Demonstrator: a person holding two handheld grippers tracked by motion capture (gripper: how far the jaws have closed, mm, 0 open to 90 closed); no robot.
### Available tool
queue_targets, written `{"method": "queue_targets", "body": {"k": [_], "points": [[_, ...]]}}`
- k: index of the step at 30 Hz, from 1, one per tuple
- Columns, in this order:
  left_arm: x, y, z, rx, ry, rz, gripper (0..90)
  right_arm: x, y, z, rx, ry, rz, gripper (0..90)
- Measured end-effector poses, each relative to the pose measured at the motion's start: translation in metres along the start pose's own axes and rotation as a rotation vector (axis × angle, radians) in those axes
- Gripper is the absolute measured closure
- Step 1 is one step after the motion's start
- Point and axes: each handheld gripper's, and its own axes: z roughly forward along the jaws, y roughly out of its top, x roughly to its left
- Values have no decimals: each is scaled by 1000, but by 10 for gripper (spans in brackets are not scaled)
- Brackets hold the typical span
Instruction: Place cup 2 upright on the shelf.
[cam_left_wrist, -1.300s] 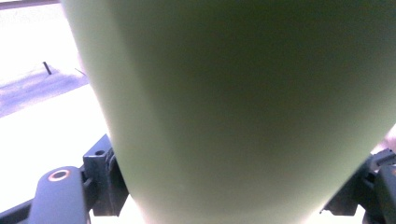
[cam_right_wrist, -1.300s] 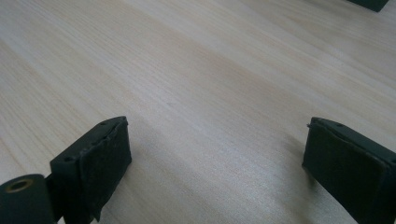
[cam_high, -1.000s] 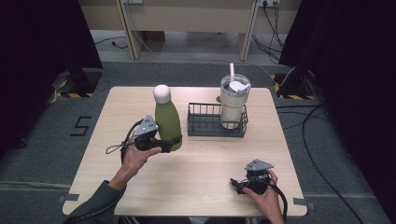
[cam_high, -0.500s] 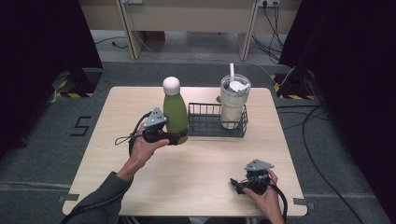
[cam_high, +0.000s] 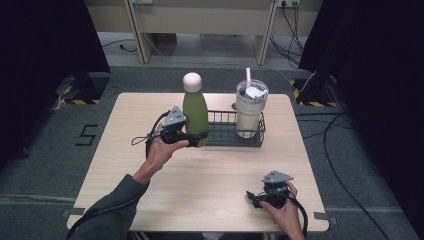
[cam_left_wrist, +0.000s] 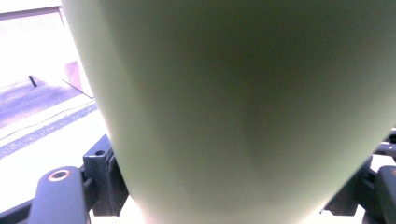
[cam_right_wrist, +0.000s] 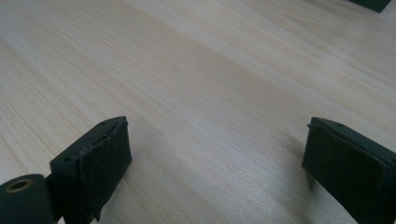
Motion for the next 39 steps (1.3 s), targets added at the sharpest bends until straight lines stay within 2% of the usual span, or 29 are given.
{"method": "queue_targets", "body": {"k": [3,18,31,39], "points": [[0,7,6,1,4,7,205,0,0,0,0,0,-1,78],[8,33,31,-22,5,-7,205,0,0,0,1,2,-1,73],[11,40,60,-25,13,-24,205,0,0,0,2,4,-2,71],[12,40,70,-24,19,-33,205,0,0,0,2,4,-3,71]]}}
